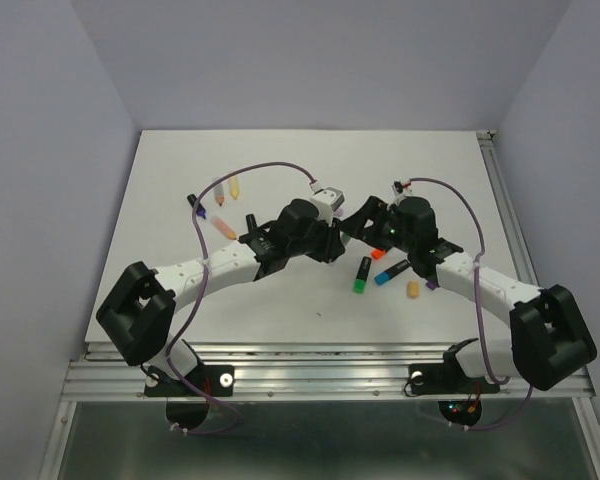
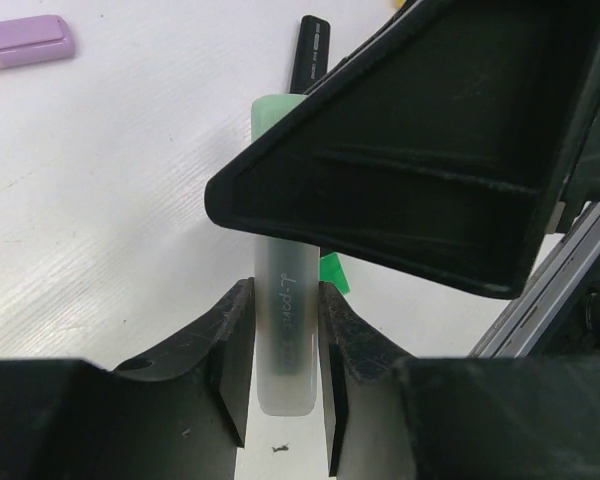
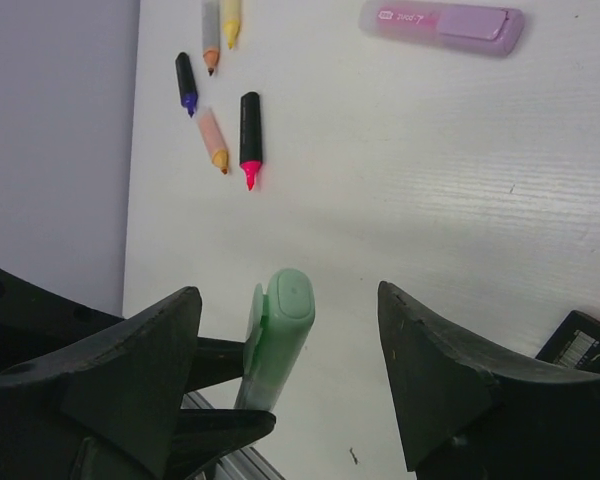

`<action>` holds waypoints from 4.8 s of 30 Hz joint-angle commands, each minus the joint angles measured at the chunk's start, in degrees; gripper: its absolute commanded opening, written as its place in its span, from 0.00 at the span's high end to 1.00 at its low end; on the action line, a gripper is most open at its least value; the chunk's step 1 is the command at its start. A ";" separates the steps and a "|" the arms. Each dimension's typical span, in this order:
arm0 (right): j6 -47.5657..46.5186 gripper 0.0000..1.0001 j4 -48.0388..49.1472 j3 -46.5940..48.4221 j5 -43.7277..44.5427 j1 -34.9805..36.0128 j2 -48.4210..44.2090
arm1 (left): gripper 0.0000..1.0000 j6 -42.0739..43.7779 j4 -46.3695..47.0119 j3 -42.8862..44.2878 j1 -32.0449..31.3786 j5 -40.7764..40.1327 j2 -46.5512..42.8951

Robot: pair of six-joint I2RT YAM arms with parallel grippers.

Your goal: Open the pen caps

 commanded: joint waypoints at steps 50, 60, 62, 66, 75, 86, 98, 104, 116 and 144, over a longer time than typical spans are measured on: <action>-0.29 0.82 2.43 3.72 3.60 1.53 -0.19 | 1.00 -3.14 -0.53 1.37 -5.06 -3.20 -0.76; 0.77 0.99 -3.18 6.26 14.04 1.45 0.25 | 1.00 -7.69 -0.79 -2.05 -5.41 -0.92 -3.13; -0.37 0.99 -4.86 9.59 21.59 1.18 0.78 | 1.00 -8.93 -0.62 -5.81 -7.24 0.66 -4.97; -3.27 0.99 -7.33 16.27 31.46 -1.88 3.50 | 1.00 -12.97 -0.79 -12.16 -11.63 2.33 -7.88; -4.85 0.99 -6.18 22.09 30.15 -6.81 7.29 | 1.00 -17.64 -1.50 -17.79 -14.55 -1.17 -16.40; -6.62 0.99 -16.19 8.03 33.21 -7.08 -1.41 | 1.00 -14.12 -14.41 -4.45 -4.37 -22.26 -9.83; -5.21 0.91 -30.26 -0.59 46.75 -9.63 -7.31 | 1.00 -9.73 -19.87 5.67 14.71 -24.38 6.96; -5.21 0.87 -30.35 -3.76 45.10 -10.85 -5.38 | 0.97 -9.73 -20.92 6.47 17.08 -25.70 9.69; -4.16 0.72 -29.91 -3.58 42.01 -11.30 -0.71 | 0.70 -9.55 -22.15 6.64 17.18 -22.80 10.75; -7.05 0.00 -31.93 -0.77 32.88 -11.30 -9.06 | 0.01 -8.59 -20.22 5.77 17.18 -14.89 -3.39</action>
